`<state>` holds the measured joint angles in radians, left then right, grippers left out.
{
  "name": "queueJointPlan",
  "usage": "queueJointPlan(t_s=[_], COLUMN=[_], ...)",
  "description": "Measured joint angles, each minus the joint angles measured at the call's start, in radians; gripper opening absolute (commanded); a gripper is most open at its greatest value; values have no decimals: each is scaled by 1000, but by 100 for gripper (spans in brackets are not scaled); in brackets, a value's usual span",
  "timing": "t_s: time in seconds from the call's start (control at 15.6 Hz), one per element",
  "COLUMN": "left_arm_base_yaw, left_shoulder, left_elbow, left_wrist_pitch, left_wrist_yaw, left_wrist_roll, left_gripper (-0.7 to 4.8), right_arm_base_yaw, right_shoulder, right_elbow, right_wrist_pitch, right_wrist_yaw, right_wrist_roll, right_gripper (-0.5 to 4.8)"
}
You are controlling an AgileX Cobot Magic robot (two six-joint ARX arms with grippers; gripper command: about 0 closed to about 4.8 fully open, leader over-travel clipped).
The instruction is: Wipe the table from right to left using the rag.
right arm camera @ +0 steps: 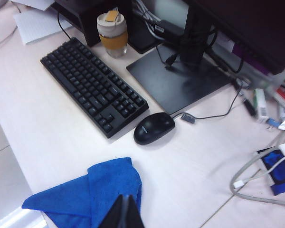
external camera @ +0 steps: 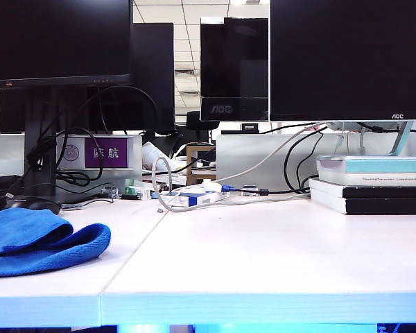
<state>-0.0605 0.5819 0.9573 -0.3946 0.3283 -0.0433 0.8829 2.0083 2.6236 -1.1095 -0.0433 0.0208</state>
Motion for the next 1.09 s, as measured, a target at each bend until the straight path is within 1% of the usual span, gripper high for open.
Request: queueJointPlan(t_s=[0.13,0.19,0.26,0.38,0.45,0.7,0.83,0.96,1.09], left_arm_base_yaw=[-4,-4,-4,-4,-4,-4,-4,-4,-4], left_shoulder=[-119,-171,-225,-302,-348,-495,-565,-578,-578], left_elbow=[0,1,2,-23,-62,-281,-463,-570,-631], left_wrist_pitch=[-38,-58,-117,-259,-272,-233,-162,-68,-9], left_wrist_yaw=[-76,-130,-179,-188,-190,-190,-192,-195,-204], left_wrist_roll=[-12,-15,-15,-14,-13,-17,-27,-78,-92], left_gripper=[-6,-6,-6,-6,-6,-6,-6,-6,-6], right_arm_base_yaw=[1,1,2,3,3,16,24,44,42], right_shoulder=[-40,-69,-103,-139,-159,-246,-284,-317,-338], right_elbow=[-2,-2,2,1,-4,-2,-5,-5,-5], right_wrist_pitch=[-15,-28,-59,-148,-192,-281,-280,-280,-280], right_wrist_yaw=[15,19,26,44,65,95,102,101,102], right_wrist_roll=[-15,-53,-92,-93,-93,-89,-85,-79,-70], right_gripper=[-5,-5,-5,-5,-5,-5,-5,-5,-5])
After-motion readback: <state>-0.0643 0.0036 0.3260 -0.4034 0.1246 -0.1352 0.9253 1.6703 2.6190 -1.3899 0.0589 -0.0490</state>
